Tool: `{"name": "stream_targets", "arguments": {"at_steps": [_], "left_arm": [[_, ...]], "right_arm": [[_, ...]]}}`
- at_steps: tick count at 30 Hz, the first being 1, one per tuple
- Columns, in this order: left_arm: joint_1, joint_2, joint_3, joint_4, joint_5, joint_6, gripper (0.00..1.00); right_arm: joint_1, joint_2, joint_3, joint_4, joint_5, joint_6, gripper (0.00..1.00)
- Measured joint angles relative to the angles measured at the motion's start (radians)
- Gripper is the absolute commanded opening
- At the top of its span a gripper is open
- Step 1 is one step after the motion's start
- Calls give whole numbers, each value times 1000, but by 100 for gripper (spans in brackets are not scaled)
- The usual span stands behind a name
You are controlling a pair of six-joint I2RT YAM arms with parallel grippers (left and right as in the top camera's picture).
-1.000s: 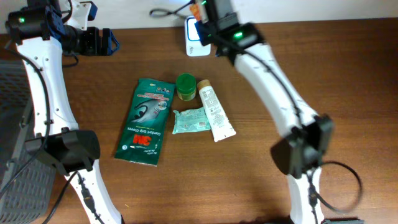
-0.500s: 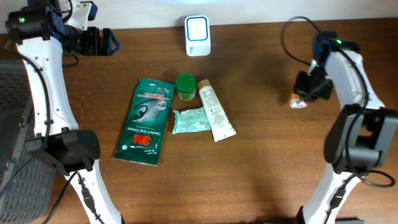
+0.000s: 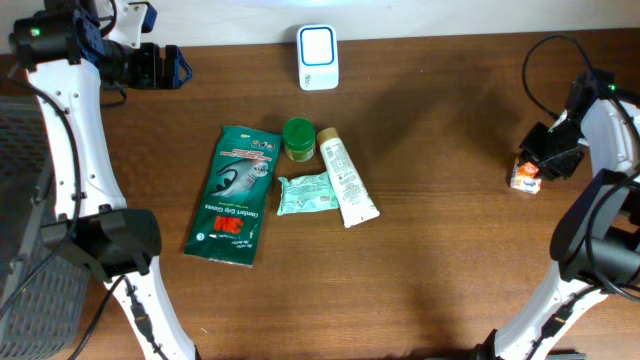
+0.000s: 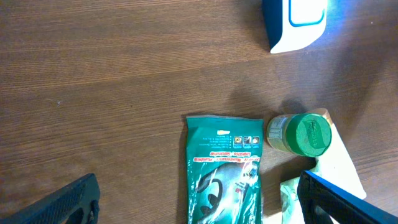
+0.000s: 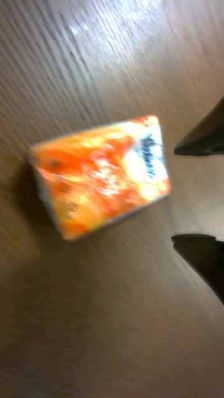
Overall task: Scan the item barcode
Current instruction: 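Place the orange pack at the table's right edge and release, then grasp the white tube with the right gripper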
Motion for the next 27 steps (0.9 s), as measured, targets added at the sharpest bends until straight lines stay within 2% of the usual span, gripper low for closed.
{"name": "stream_targets", "arguments": {"at_steps": [3, 5, 7, 11, 14, 19, 22, 25, 27], "left_arm": [[0, 0, 0, -1, 0, 0, 99], [0, 0, 0, 0, 0, 0, 99], [0, 0, 0, 0, 0, 0, 99], [0, 0, 0, 0, 0, 0, 99], [0, 0, 0, 0, 0, 0, 99], [0, 0, 0, 0, 0, 0, 99], [0, 0, 0, 0, 0, 0, 99], [0, 0, 0, 0, 0, 0, 99], [0, 0, 0, 0, 0, 0, 99]], "right_arm": [[8, -1, 84, -89, -89, -74, 46], [37, -2, 126, -119, -218, -180, 66], [98, -2, 127, -118, -312, -272, 72], [311, -1, 45, -33, -410, -375, 73], [429, 15, -36, 46, -469, -418, 83], [523, 101, -85, 159, -591, -437, 83], [560, 151, -82, 178, -676, -444, 75], [586, 189, -75, 193, -753, -443, 57], [591, 214, -72, 201, -788, -422, 31]]}}
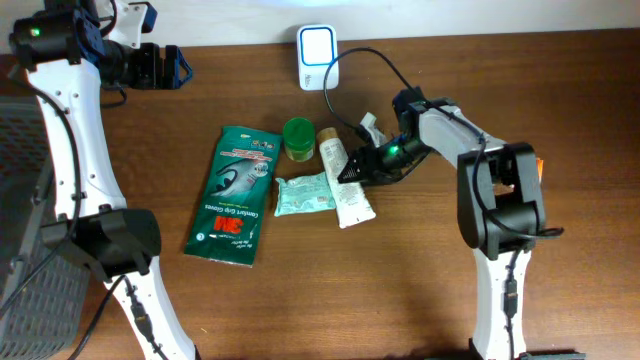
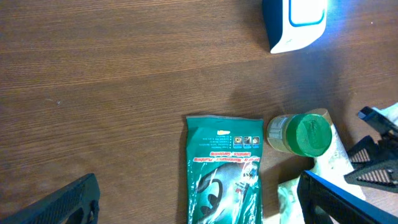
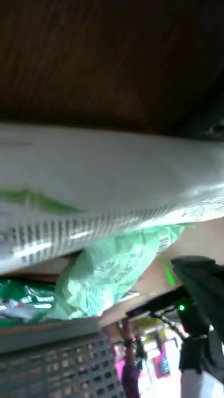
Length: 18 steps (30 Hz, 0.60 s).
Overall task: Scan the item barcode
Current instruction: 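Grasp the white tube with the right gripper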
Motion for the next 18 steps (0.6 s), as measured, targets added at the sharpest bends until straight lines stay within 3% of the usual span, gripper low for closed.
{"name": "stream_targets", "arguments": {"at_steps": [2, 6, 13, 18], "left_arm": [[0, 0, 0, 0, 0, 0, 99], [0, 0, 0, 0, 0, 0, 99], [0, 0, 0, 0, 0, 0, 99], [0, 0, 0, 0, 0, 0, 99]], "right_arm": [[3, 14, 0, 10, 10, 6, 13], [3, 26, 0, 9, -22, 24, 4], [-4, -2, 0, -30, -22, 3, 4], [-17, -274, -7, -83, 109, -60, 4]]}}
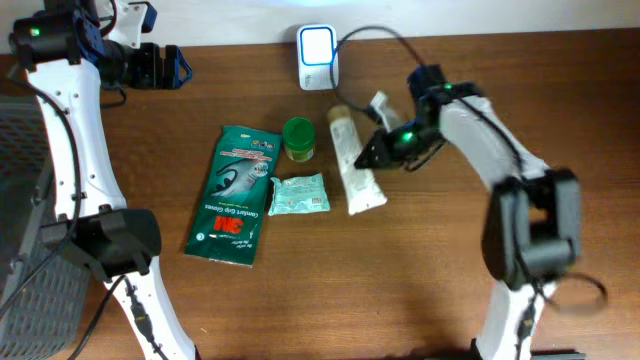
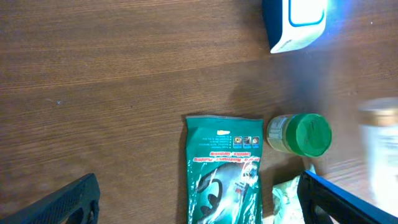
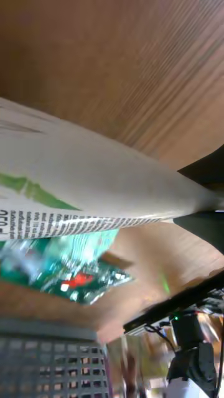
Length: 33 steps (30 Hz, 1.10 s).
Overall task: Scan the item barcode
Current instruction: 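Grasp the white tube with the right gripper, then raise the white tube to the scanner with the right gripper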
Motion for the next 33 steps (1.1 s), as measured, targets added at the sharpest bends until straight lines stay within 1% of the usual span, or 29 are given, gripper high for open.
{"name": "stream_targets", "arguments": {"at_steps": [2, 3, 6, 7, 9, 13, 15, 17, 18, 20, 21, 22, 26, 27, 28, 30, 31, 33], "left_arm": [[0, 0, 0, 1, 0, 0, 99], [0, 0, 0, 0, 0, 0, 99], [0, 0, 0, 0, 0, 0, 99], [0, 0, 0, 1, 0, 0, 99], [0, 0, 0, 0, 0, 0, 99], [0, 0, 0, 1, 0, 0, 99], [0, 0, 0, 0, 0, 0, 99], [0, 0, 0, 1, 0, 0, 99], [0, 0, 0, 0, 0, 0, 99], [0, 0, 0, 1, 0, 0, 99], [0, 0, 0, 1, 0, 0, 99], [0, 0, 0, 1, 0, 0, 99], [0, 0, 0, 0, 0, 0, 99], [0, 0, 0, 0, 0, 0, 99], [0, 0, 0, 0, 0, 0, 99], [0, 0, 0, 1, 0, 0, 99], [0, 0, 0, 0, 0, 0, 99], [0, 0, 0, 0, 0, 0, 99]], "right_arm": [[0, -137, 5, -32, 71, -14, 4], [0, -154, 11, -48, 115, -19, 4], [17, -133, 2, -58, 322, 10, 4], [37, -117, -10, -41, 441, 56, 4], [75, -83, -15, -25, 593, 121, 4], [126, -17, -16, 10, 733, 199, 4], [133, 41, -17, 25, 763, 241, 4], [133, 53, -16, 26, 766, 251, 6], [132, 60, -10, 23, 760, 259, 8], [132, 70, -2, 21, 746, 264, 11], [131, 82, 2, 22, 739, 268, 17], [130, 88, 3, 23, 730, 271, 30], [127, 134, -4, 29, 674, 274, 32], [127, 134, -4, 28, 667, 274, 32], [127, 134, -6, 28, 660, 274, 28], [127, 134, -7, 24, 648, 273, 11], [127, 134, -7, 24, 641, 276, 4], [127, 132, -2, 11, 634, 275, 4]]}}
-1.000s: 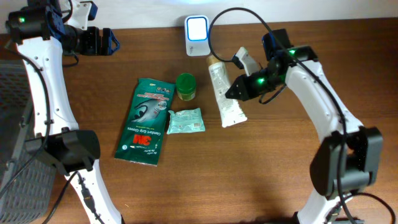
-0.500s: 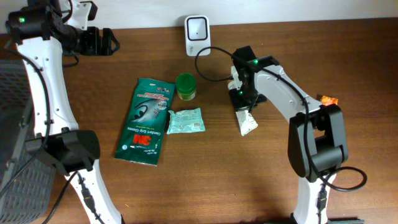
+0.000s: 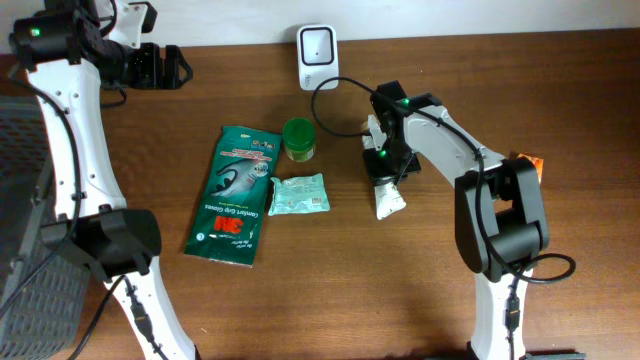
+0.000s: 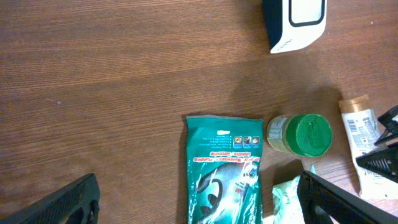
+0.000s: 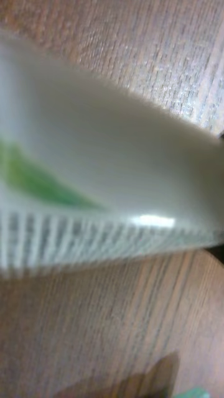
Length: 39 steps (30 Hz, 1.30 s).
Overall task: Scan the item barcode
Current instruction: 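Raise the white tube to the scanner with the right gripper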
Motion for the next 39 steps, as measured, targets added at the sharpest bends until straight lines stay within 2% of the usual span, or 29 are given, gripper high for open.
{"name": "stream_targets", "arguments": {"at_steps": [3, 7, 10, 15, 18, 22, 26, 29, 31, 34, 36, 39], "left_arm": [[0, 0, 0, 0, 0, 0, 99], [0, 0, 0, 0, 0, 0, 99], [0, 0, 0, 0, 0, 0, 99], [0, 0, 0, 0, 0, 0, 99], [0, 0, 0, 0, 0, 0, 99], [0, 0, 0, 0, 0, 0, 99], [0, 0, 0, 0, 0, 0, 99], [0, 0, 0, 0, 0, 0, 99], [0, 0, 0, 1, 0, 0, 99], [0, 0, 0, 0, 0, 0, 99], [0, 0, 0, 0, 0, 0, 99], [0, 0, 0, -1, 0, 0, 99]], "right_arm": [[-6, 0, 5, -21, -31, -5, 4], [-17, -6, 54, -109, -257, -176, 4], [-17, -88, 124, -146, -422, -261, 4], [-31, -312, 174, -155, -766, -297, 4], [-71, -352, 174, -185, -912, -296, 4], [-90, -358, 174, -206, -956, -292, 4], [-82, -358, 225, -186, -806, -188, 4], [-21, -358, 440, -166, -539, -120, 4], [52, -358, 544, -21, -278, -113, 4], [104, -310, 554, 154, -4, -168, 4], [121, -189, 554, 244, 228, -239, 4], [121, -32, 554, 367, 398, -340, 4]]}}
